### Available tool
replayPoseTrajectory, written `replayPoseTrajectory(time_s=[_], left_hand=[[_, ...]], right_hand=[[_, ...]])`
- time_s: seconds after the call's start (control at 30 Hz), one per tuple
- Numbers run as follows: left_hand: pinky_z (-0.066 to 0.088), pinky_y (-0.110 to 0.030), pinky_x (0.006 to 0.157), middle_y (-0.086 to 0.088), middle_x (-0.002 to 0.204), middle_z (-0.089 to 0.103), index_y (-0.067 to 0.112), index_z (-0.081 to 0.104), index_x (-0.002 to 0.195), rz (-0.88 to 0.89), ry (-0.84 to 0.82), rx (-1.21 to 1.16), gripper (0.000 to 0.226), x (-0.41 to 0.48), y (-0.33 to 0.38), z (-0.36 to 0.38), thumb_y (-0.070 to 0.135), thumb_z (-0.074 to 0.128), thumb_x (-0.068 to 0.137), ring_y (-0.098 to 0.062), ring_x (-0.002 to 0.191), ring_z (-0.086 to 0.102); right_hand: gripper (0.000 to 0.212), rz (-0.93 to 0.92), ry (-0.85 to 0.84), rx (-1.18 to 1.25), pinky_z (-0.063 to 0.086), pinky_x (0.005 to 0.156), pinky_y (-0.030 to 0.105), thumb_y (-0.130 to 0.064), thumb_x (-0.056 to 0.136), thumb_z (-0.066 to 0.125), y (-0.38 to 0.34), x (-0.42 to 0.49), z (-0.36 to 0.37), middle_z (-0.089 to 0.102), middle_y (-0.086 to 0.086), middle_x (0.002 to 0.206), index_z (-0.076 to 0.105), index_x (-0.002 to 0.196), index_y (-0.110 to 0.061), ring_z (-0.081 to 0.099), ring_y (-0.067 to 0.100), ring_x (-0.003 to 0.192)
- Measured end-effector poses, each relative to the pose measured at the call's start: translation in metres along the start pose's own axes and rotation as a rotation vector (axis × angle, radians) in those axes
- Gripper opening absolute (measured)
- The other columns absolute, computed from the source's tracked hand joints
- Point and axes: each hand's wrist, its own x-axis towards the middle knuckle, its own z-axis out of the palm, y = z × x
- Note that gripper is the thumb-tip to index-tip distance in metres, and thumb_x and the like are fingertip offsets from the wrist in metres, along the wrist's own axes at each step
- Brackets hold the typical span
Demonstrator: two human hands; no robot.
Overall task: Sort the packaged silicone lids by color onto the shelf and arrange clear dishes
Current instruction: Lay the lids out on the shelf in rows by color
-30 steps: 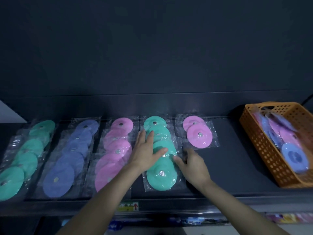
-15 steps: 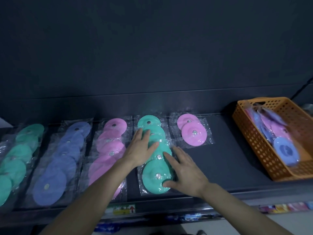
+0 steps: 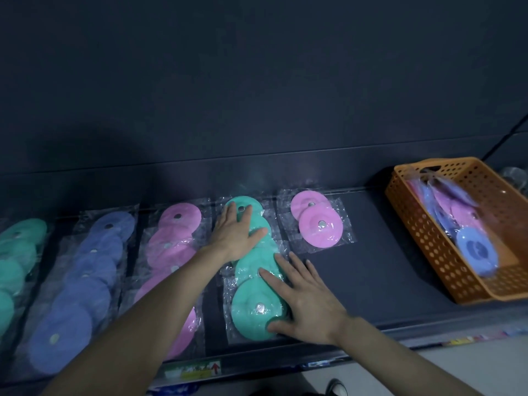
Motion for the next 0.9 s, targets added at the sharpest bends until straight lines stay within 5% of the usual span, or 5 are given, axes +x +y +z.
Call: replayPoseTrajectory(time_s=[0.53, 0.67, 0.9], left_hand=[[0.003, -0.034, 0.119, -0.008, 0.160, -0.007, 0.022, 0.007, 0.152, 0.125, 0.094, -0.056, 0.071, -0.013, -0.002, -0.005, 0.053, 0.037, 0.095, -0.021, 0.147, -0.007], [0.002, -0.034, 0.120, -0.002, 0.160, -0.009, 0.023, 0.010, 0.151, 0.266, 0.066, -0.052, 0.069, -0.037, -0.008, -0.001, 0.052, 0.038, 0.095, -0.016, 0.146, -0.012], [-0.008, -0.032, 0.118, 0.003, 0.157, -0.020, 0.033, -0.005, 0.149, 0.314, 0.026, 0.176, 0.064, -0.059, -0.020, 0.021, 0.056, 0.023, 0.096, -0.016, 0.144, -0.018]], right_hand=[[0.091, 0.003, 0.014, 0.065, -0.012, 0.116, 0.044, -0.070, 0.076, 0.047, -0.003, -0.004, -0.007, -0.016, 0.001, 0.158, -0.005, 0.147, -0.043, -0.021, 0.025, 0.144], [0.103, 0.112, 0.075, 0.230, 0.002, 0.120, 0.034, -0.064, 0.078, 0.059, 0.010, -0.014, -0.006, -0.010, 0.001, 0.159, -0.003, 0.150, -0.025, -0.014, 0.015, 0.145], [0.096, 0.148, 0.038, 0.051, -0.010, 0.115, 0.026, -0.065, 0.084, 0.048, 0.015, -0.025, 0.001, -0.003, 0.005, 0.160, 0.004, 0.151, -0.011, -0.007, 0.016, 0.146]])
